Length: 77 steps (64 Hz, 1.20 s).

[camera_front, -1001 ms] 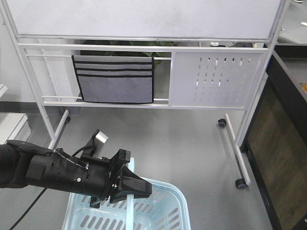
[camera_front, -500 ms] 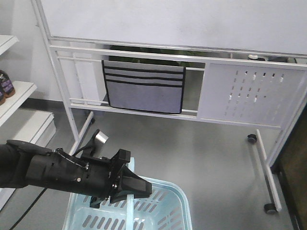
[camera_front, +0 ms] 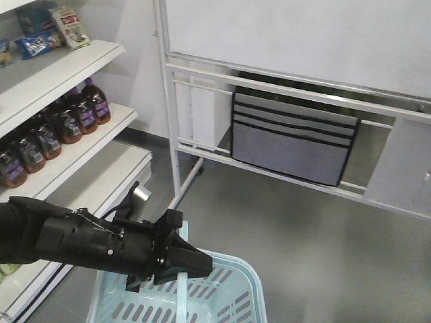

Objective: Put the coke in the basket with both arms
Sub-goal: 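Turn the base toward the snack and bottle shelves, basket held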

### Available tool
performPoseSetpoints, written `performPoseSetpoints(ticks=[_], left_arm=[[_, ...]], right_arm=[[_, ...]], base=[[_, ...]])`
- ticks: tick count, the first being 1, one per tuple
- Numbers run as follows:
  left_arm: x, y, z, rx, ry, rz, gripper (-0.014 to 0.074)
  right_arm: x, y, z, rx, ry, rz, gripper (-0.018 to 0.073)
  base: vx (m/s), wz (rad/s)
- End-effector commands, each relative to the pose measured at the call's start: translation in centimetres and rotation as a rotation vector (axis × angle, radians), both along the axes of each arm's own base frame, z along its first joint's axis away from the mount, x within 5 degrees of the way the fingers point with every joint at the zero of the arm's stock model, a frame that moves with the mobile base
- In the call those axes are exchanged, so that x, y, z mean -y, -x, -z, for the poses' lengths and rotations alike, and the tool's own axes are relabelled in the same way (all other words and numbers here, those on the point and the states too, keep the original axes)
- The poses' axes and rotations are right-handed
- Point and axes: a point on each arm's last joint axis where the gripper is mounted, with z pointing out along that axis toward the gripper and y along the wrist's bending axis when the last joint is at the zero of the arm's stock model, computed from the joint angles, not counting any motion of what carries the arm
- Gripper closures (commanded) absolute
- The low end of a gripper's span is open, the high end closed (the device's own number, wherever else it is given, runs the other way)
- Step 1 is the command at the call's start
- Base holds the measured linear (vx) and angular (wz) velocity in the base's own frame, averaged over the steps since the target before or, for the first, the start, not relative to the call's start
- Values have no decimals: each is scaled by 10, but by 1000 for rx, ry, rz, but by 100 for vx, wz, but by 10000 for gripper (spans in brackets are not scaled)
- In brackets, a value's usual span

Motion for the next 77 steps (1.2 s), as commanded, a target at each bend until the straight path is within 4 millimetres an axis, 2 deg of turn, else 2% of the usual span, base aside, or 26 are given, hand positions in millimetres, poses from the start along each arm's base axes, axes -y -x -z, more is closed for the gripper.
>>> performPoseSetpoints(ticks=[1,77], left_arm=[[5,2,-26,43,110,16,603],[5,2,-26,43,110,16,603]], right_arm=[[0,0,-5,82,-1,3,569],[0,0,-5,82,-1,3,569]], base=[[13,49],[12,46]])
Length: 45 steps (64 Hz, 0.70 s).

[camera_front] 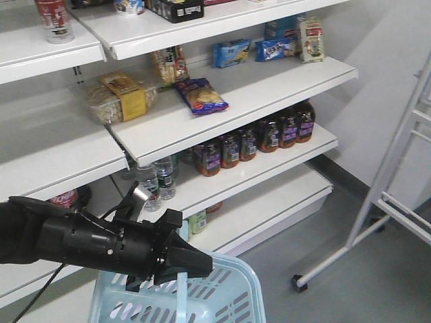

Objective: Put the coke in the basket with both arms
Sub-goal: 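Turn the base toward the snack and bottle shelves, basket held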

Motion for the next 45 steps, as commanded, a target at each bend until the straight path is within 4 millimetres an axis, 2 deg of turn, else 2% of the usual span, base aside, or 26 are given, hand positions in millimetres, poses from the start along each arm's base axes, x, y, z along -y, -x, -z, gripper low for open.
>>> performPoseSetpoints(ticks=[1,45], left_arm=[[5,2,-26,43,110,16,603],[5,2,-26,43,110,16,603]], right_arm=[[0,0,-5,82,-1,3,569],[0,0,-5,82,-1,3,569]], base=[[11,43],[11,50]])
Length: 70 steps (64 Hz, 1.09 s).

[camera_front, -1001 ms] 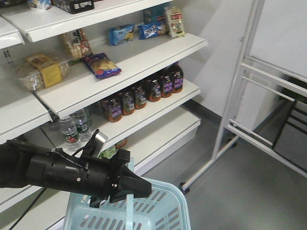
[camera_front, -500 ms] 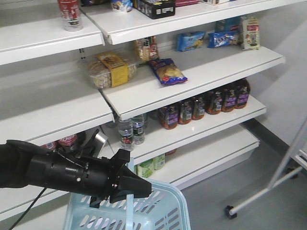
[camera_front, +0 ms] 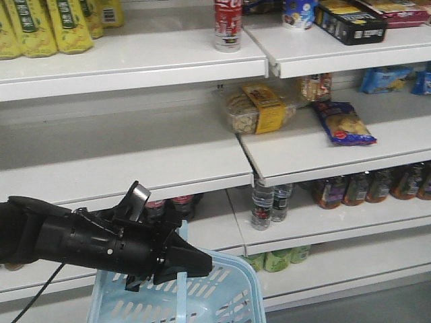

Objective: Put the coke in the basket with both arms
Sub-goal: 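Turn the base toward the snack and bottle shelves, basket held, then drive the base up to the shelf holding the red Coca-Cola bottle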

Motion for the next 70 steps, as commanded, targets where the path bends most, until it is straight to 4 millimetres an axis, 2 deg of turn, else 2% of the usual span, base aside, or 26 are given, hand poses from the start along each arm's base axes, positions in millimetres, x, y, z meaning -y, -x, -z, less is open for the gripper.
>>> performPoseSetpoints(ticks=[1,31,70], left_arm=[[5,2,-26,43,110,16,603],[5,2,-26,43,110,16,603],[5,2,-26,43,110,16,603]], right_arm=[[0,0,-5,82,-1,3,569],[0,0,-5,82,-1,3,569],[0,0,-5,82,-1,3,569]], base=[[11,48],[8,33],[6,14]])
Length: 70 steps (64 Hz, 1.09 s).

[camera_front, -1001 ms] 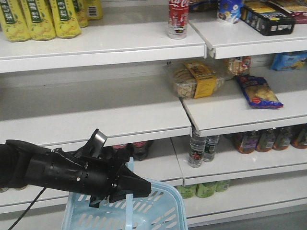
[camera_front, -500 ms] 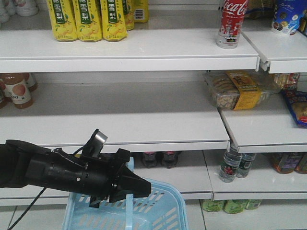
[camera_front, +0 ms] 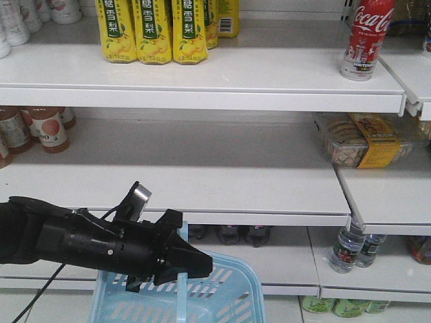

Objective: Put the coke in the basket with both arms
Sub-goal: 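Drive the base up to the shelf holding the red Coca-Cola bottle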

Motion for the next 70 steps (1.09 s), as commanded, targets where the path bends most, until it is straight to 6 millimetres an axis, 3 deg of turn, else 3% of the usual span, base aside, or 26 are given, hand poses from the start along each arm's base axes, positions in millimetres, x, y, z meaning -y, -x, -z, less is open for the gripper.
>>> performPoseSetpoints(ticks=[1,70], left_arm=[[5,2,-26,43,110,16,603],[5,2,-26,43,110,16,603]], right_arm=[[0,0,-5,82,-1,3,569],[0,0,-5,82,-1,3,569]], base=[[8,12],[7,2]])
